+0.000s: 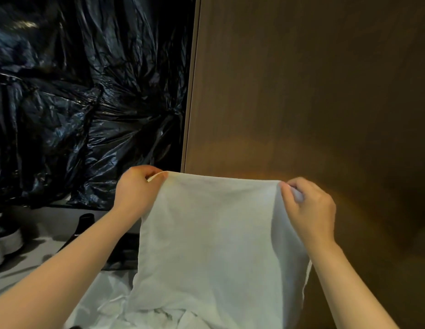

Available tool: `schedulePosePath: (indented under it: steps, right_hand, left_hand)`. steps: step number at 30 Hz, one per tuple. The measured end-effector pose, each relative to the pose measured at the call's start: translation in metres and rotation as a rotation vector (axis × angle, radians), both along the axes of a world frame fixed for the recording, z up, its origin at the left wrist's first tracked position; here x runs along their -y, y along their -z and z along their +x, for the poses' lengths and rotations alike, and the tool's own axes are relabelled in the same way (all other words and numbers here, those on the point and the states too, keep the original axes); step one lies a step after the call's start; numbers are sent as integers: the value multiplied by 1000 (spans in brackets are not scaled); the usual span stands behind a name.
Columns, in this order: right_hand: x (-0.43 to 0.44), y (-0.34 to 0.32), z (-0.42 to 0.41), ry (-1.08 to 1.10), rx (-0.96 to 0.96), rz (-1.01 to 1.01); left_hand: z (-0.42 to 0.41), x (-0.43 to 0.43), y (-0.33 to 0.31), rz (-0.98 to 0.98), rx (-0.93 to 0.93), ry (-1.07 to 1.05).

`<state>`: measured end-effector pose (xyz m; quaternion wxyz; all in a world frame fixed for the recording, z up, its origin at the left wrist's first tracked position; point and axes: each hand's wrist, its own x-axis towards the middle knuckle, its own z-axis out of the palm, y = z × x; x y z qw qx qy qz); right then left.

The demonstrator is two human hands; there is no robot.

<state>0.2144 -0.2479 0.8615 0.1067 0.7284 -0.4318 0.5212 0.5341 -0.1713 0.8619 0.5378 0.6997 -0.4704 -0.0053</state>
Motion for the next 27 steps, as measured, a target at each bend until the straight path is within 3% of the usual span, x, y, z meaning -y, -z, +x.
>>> schedulePosePath:
  steps: [3, 6, 9, 14, 18, 27]
  right_hand:
    - [-5, -26, 11, 10, 51, -96]
    - [-3, -38, 23, -11, -44, 192]
    - [-8, -28, 38, -214, -9, 341]
    - [-27, -14, 57, -534, 45, 274]
    - [-36, -17, 60, -696, 66, 280]
    - [-38, -14, 58, -686, 28, 401]
  left_hand:
    - [-3, -7, -23, -134, -42, 3]
    - [-16, -16, -38, -159, 33, 34]
    - [-40, -25, -29, -73, 102, 196]
    - [-65, -31, -17, -22, 61, 422]
    - [-75, -34, -15, 43, -84, 629]
    - [-76, -35, -20, -72, -34, 548]
